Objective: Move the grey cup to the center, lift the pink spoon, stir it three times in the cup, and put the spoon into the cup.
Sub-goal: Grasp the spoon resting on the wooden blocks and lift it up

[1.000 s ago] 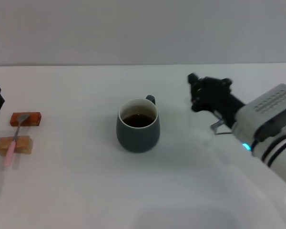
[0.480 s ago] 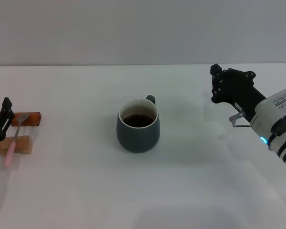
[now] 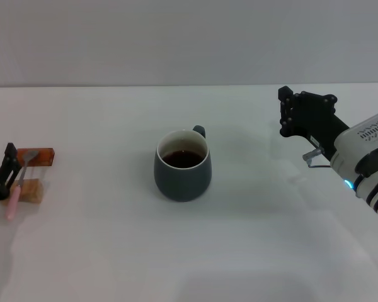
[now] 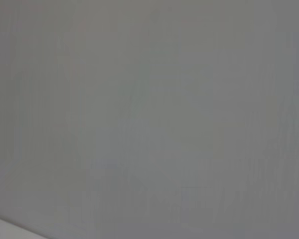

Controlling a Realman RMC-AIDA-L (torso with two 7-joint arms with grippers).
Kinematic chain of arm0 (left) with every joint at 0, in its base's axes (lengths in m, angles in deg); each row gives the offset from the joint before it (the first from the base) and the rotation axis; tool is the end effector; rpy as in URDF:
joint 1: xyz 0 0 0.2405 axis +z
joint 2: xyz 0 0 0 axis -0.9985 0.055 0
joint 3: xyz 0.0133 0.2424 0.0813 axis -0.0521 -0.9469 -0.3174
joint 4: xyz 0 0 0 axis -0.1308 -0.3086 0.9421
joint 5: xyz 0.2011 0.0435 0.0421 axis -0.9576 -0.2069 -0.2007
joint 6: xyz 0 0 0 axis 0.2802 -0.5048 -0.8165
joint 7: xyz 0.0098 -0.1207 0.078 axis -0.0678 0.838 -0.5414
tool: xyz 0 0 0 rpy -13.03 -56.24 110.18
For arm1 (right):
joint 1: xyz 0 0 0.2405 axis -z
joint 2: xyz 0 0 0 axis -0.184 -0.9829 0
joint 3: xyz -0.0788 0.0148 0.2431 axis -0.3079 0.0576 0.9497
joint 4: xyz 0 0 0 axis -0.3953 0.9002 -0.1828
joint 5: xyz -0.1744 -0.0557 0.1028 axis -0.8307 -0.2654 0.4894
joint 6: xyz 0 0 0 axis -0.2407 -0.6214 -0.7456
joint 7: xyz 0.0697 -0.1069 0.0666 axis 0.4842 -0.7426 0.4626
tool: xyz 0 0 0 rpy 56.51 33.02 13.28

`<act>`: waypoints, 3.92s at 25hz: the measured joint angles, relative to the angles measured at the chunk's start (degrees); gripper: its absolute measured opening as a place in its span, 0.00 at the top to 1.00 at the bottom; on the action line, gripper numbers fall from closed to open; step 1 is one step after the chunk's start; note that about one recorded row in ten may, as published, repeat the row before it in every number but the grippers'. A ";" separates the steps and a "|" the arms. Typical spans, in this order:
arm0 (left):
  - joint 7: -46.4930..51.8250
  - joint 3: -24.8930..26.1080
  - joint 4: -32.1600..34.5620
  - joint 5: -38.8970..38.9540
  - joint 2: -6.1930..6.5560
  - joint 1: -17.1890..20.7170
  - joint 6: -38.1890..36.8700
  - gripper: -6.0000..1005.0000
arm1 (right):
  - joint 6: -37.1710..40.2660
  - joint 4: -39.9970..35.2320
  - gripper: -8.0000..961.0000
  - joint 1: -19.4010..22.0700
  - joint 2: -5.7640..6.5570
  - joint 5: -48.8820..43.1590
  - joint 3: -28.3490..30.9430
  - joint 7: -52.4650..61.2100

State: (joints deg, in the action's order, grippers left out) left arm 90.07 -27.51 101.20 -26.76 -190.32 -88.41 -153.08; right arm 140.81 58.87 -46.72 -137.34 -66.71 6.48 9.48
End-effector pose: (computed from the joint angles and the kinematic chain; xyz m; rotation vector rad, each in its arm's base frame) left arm -0.3585 0.2498 -0.0049 -1.5071 -0.5886 -0.6428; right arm 0.2536 0.3819 -0.0689 -1.9679 0.3675 0.6062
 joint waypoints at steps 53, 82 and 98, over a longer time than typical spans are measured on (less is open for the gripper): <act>-11.56 -24.54 1.49 29.32 -0.18 1.58 1.17 0.24 | -2.03 0.18 0.99 -2.02 0.26 -0.25 -0.60 -0.09; -10.62 -24.24 -0.14 29.86 -0.09 -0.92 5.27 0.26 | -2.04 0.06 0.99 -2.82 0.26 -0.25 -0.08 -0.09; -10.05 -24.27 -0.14 29.86 0.00 -0.43 4.96 0.44 | -2.91 0.24 0.99 -2.99 0.26 -0.24 -0.52 -0.09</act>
State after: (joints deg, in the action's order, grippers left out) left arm 80.03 -51.79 101.06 3.10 -190.32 -88.85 -148.12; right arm 137.90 59.11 -49.71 -137.08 -66.95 5.96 9.39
